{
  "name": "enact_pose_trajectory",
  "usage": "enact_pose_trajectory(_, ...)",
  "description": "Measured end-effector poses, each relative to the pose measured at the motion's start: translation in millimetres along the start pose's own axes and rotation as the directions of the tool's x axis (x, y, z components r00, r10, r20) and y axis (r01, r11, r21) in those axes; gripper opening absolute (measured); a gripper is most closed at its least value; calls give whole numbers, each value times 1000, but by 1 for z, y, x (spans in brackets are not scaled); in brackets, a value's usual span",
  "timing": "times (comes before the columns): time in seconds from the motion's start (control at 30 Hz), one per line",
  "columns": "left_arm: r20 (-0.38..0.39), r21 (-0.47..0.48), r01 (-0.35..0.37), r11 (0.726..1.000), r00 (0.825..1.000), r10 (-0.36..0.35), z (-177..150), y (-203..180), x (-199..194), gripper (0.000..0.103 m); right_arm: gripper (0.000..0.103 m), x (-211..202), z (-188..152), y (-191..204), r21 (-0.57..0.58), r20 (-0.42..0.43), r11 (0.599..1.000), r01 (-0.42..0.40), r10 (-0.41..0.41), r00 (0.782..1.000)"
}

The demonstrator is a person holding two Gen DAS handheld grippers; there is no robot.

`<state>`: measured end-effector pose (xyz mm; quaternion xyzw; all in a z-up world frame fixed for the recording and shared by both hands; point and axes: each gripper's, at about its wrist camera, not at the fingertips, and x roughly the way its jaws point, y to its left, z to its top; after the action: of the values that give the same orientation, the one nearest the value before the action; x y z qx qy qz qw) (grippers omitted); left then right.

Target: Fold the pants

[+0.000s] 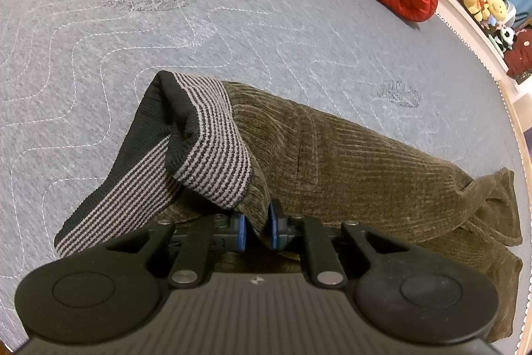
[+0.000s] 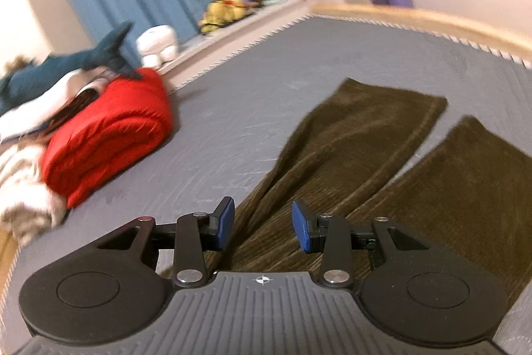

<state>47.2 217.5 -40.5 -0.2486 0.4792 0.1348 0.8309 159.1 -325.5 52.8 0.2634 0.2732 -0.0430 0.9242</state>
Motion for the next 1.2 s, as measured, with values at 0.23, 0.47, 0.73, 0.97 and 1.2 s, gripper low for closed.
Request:
enact_pose_trajectory(0.23,-5,-18,4,1000,1000,-4,2,2,0,15,45,98,25,4,35,-144,999,-4,9,990)
enact_pose_trajectory(0.47,-13,-14,-2,1000,1000,2,2,1,2,15,56,192,37,16,-28,-156,997,71,-74,985)
enact_pose_trajectory(0.73,-31,-20,13,1000,999,-14,5,4,4,15,60,254,45,27,-153,-158,975,163,-187,970)
enact_pose_trajectory(0.97,-22,-12,23,1000,999,-23,4,4,-1,14,5,226,55,28,-193,-97,965,178,-199,975)
enact_pose_trajectory(1.2,20,-19,47,999,999,-47,3,11,-20,13,4,108,58,12,-157,39,976,153,-148,988)
